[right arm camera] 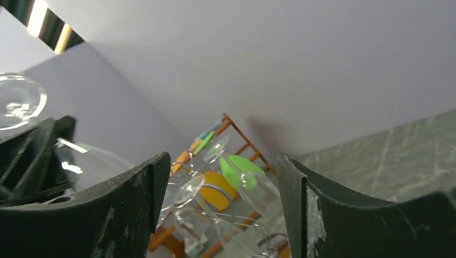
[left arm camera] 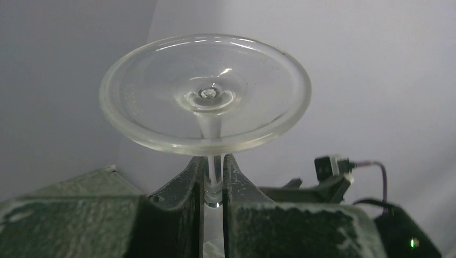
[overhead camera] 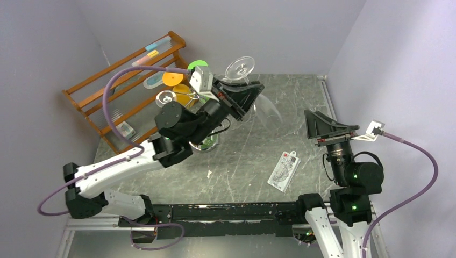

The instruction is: Place the wine glass upside down on the wine glass rack

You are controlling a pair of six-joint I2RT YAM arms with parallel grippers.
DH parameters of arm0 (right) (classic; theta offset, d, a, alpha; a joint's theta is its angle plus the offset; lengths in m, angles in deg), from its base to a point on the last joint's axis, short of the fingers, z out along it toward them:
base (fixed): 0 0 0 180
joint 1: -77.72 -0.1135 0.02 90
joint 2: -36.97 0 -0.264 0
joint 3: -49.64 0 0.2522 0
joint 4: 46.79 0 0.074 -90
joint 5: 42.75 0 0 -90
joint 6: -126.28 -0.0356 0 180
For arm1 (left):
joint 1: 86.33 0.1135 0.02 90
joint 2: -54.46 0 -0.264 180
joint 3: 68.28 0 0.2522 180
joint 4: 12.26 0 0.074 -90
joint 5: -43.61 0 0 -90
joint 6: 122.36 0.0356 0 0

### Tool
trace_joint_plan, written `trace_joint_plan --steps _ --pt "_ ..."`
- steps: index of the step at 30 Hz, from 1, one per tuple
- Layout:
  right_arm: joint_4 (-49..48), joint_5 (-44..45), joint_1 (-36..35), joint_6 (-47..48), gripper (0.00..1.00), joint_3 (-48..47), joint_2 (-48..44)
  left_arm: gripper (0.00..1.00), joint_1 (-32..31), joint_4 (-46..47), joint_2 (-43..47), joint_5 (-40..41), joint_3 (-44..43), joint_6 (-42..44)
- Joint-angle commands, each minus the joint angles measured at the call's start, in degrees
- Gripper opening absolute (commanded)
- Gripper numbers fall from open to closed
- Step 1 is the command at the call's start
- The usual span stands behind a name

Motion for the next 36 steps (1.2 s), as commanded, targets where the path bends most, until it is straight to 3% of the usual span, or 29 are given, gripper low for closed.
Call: trace_joint_plan --steps 1,6,10,15,18,26,36 --pt "6.8 -2.3 0.3 9.4 0.75 -4.5 3.0 0.05 -0.2 -14.2 4.7 -9.3 -0.5 11.0" --pt "5.4 -9.0 0.3 14.8 0.75 -8.5 8.5 0.05 -0.2 -27.8 10.3 -13.9 -0.6 16.8" --pt "4.4 -17.9 0.3 17.5 0.75 -10.2 13.3 0.05 -0.2 -33.6 15.1 -9.9 2.2 18.7" --pt "3.9 -21.1 0.3 15.7 0.74 -10.6 17.1 0.05 -0.2 -48.1 15.5 -3.9 -4.7 18.9" --pt "1.5 -21.8 0.3 14.2 0.74 -9.7 17.4 0.05 -0.2 -53.0 16.8 -1.2 -4.3 18.4" --pt "3.9 -34.1 0.2 14.7 0.74 -15.0 26.3 0.05 -0.2 -56.9 22.0 4.4 4.1 14.6" --pt "-0.7 -36.6 0.2 10.9 0.71 -14.9 28.0 0.05 -0.2 -57.4 23.2 15.2 11.4 10.4"
